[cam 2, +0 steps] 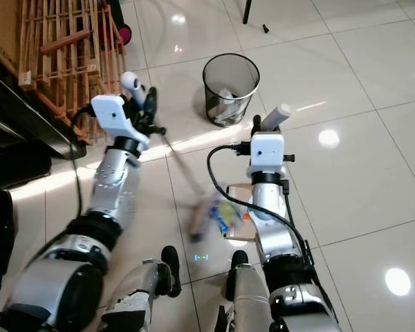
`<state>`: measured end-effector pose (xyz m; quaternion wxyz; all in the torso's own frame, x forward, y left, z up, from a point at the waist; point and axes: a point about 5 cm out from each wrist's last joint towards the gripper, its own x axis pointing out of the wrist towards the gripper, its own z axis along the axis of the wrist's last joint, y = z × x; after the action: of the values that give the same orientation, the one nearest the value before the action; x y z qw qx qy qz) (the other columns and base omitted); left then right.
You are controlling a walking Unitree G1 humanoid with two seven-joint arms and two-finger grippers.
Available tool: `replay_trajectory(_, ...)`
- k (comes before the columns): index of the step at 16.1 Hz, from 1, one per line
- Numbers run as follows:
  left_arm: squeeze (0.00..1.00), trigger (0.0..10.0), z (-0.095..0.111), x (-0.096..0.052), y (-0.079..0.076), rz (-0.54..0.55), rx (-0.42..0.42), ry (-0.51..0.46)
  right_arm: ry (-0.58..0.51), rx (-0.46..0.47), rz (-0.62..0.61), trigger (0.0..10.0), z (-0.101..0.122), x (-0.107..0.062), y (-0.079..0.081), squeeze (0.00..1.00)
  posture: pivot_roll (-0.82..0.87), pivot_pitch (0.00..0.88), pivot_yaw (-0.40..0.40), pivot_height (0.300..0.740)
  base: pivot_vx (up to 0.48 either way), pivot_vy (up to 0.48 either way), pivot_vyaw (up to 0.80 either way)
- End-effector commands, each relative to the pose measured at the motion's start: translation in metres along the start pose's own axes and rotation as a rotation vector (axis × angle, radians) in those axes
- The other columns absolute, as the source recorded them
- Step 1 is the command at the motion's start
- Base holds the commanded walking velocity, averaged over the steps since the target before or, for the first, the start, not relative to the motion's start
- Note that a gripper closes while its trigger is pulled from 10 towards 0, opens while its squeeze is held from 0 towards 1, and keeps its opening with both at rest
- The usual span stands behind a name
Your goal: Sweep floor
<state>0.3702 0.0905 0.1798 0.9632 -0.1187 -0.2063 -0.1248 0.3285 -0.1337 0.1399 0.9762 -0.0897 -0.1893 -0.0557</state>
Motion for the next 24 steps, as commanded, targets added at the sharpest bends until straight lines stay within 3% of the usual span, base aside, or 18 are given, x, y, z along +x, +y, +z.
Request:
replay_trajectory(1,0.00,10.0,0.006,0.003,-0.002,-0.011,-0.037,-0.027,0.101,0.056,0.021,10.0,-0.015,-0.014,0.011,0.00,0.08,0.371,0.085,0.740,0.000,0.000,0.00)
replay_trajectory(3,0.00,10.0,0.010,0.008,-0.004,-0.005,-0.070,-0.043,0.116,0.098,-0.015,10.0,-0.013,-0.012,0.009,0.00,0.08,0.393,0.095,0.740,0.000,0.000,0.00)
replay_trajectory(6,0.00,10.0,0.014,0.010,-0.008,-0.054,-0.097,-0.060,0.119,0.143,-0.025,10.0,-0.009,-0.017,0.010,0.00,0.06,0.340,0.099,0.740,0.000,0.000,0.00)
replay_trajectory(8,0.00,10.0,0.017,0.012,-0.010,-0.081,-0.111,-0.065,0.125,0.180,-0.047,10.0,-0.005,-0.017,0.007,0.00,0.06,0.355,0.102,0.740,0.000,0.000,0.00)
replay_trajectory(15,0.00,10.0,0.030,0.019,-0.010,-0.170,-0.157,-0.072,0.157,0.202,-0.078,10.0,-0.007,-0.010,-0.009,0.00,0.07,0.343,0.084,0.740,0.000,0.000,0.00)
replay_trajectory(19,0.00,10.0,0.059,0.025,-0.005,-0.292,-0.081,-0.121,0.180,0.170,-0.071,10.0,-0.013,-0.013,-0.014,0.00,0.09,0.328,0.070,0.740,0.000,0.000,0.00)
replay_trajectory(23,0.00,10.0,0.081,0.024,-0.003,-0.503,0.025,-0.077,0.194,0.161,-0.075,10.0,-0.017,-0.012,-0.019,0.00,0.10,0.352,0.063,0.740,0.000,0.000,0.00)
replay_trajectory(24,0.00,10.0,0.091,0.024,0.004,-0.550,0.060,-0.077,0.201,0.154,-0.080,10.0,-0.020,-0.013,-0.021,0.00,0.10,0.328,0.061,0.740,0.000,0.000,0.00)
